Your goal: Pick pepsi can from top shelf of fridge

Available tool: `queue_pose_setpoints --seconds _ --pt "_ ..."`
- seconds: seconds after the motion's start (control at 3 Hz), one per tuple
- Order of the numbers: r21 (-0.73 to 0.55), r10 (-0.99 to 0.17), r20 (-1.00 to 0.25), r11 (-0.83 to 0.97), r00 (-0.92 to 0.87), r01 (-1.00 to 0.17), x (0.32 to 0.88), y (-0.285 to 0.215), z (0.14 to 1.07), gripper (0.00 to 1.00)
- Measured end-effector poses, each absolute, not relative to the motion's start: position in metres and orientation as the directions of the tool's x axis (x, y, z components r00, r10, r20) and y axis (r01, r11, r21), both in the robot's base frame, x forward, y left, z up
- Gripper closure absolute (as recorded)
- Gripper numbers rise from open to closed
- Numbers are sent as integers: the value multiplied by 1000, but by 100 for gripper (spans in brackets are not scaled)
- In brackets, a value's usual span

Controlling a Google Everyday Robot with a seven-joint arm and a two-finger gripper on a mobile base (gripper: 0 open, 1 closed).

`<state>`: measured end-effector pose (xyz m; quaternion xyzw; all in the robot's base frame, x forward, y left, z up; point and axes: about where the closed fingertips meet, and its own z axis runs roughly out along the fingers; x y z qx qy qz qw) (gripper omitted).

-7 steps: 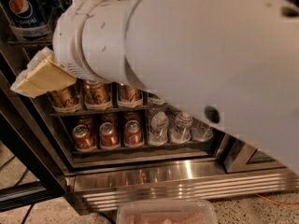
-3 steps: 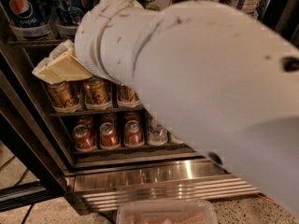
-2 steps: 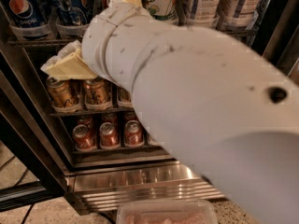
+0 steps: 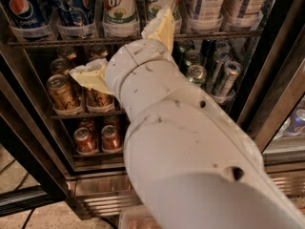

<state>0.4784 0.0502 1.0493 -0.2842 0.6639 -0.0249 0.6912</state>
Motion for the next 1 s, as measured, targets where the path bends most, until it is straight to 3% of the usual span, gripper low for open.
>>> queue_pose_setpoints --seconds 1.0 --pt "-316 -299 -949 903 102 -291 488 69 1050 0"
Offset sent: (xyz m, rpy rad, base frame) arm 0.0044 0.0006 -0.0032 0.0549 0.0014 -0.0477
